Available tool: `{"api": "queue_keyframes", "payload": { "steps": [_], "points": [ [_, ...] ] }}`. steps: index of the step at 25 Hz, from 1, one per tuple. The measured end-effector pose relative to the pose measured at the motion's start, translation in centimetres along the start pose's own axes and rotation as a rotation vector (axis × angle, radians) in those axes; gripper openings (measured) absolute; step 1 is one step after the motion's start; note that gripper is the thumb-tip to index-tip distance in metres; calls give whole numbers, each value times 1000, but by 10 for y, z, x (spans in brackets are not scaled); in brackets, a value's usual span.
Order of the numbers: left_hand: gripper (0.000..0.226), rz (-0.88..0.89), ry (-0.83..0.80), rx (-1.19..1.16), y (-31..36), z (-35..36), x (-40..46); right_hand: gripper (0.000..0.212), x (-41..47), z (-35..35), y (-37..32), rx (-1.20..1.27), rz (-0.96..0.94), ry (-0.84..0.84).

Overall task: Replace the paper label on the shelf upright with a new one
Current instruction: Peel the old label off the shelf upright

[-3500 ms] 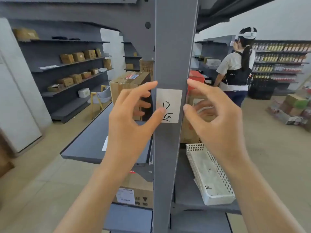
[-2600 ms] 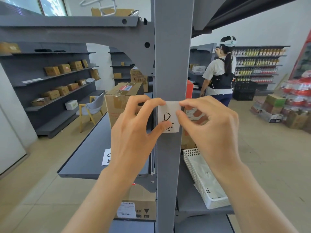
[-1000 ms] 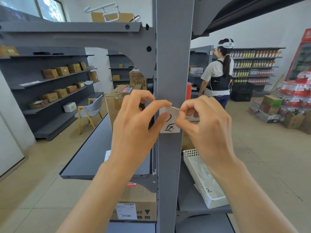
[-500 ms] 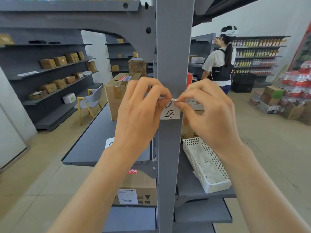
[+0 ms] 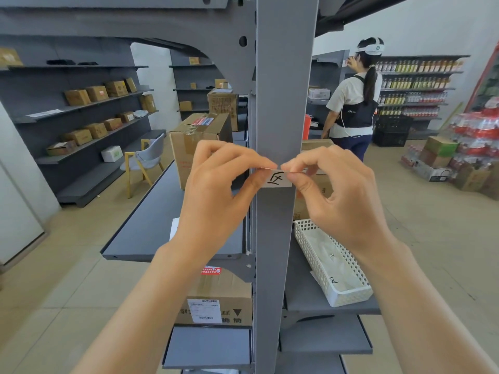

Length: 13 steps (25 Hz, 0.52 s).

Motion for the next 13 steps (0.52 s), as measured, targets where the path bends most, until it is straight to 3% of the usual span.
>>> {"api": "queue_keyframes", "payload": {
  "steps": [5, 11, 13],
  "points": [
    [20, -44, -62, -72, 3, -1, -4, 7, -2, -4, -5, 99, 43, 7],
    [72, -72, -82, -204, 12, -4, -8, 11, 11, -19, -24, 364, 209, 118],
    [78, -90, -72, -246, 13, -6, -7, 21, 17, -23, -25, 395, 275, 115]
  ]
}}
Point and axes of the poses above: each hand's wrist, its own x-axis towards the middle knuckle, its own z-axis out of the palm, y = z × x, the point moved 1 cm from there along x, towards the middle knuckle, and after that the axes turned 7 degrees about y, right-handed, at the moved point
